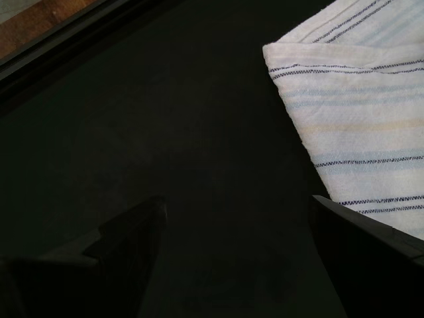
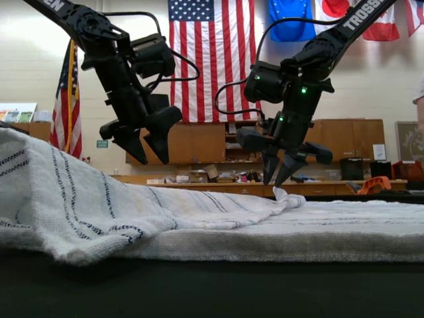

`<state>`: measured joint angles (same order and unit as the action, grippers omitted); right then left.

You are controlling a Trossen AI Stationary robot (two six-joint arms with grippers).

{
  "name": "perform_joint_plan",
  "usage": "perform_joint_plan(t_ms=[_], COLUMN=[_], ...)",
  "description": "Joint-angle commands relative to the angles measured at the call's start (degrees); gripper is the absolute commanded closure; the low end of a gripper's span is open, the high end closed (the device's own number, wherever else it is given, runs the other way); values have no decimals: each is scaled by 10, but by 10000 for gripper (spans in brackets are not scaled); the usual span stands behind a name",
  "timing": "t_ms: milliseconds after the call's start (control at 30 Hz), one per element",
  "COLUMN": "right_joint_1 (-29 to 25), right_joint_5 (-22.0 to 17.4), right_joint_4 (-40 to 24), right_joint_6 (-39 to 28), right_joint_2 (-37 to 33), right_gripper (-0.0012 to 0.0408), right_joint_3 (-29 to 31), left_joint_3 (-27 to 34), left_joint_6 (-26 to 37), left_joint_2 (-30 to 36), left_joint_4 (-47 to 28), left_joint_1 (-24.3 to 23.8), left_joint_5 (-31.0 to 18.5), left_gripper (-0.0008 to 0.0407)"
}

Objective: Fold the towel

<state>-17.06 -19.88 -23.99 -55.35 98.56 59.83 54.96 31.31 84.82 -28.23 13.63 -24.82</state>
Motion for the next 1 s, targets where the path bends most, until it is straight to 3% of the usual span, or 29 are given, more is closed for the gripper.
perform_joint_plan(t_ms=[0, 133, 233, 567, 667, 967], right_joint_1=[0, -1, -4, -8, -11, -14], right_joint_5=[-1, -2, -4, -7, -7, -8], right_joint_4=[-2, 0, 0, -2, -3, 10], right_joint_6=[2, 6, 5, -1, -2, -2], right_joint_2=[0, 0, 0, 0, 0, 0], right_gripper=[350, 382, 380, 271, 257, 306], right_joint_3=[0, 0, 0, -3, -4, -16], left_joint_3=[0, 0, 0, 0, 0, 0], left_joint_6=[0, 0, 0, 0, 0, 0], left_joint_2=[0, 0, 0, 0, 0, 0], left_joint_4=[0, 0, 0, 0, 0, 0], left_joint_1=[0, 0, 0, 0, 0, 0], left_joint_5=[0, 0, 0, 0, 0, 0], left_gripper=[103, 103, 103, 103, 103, 103])
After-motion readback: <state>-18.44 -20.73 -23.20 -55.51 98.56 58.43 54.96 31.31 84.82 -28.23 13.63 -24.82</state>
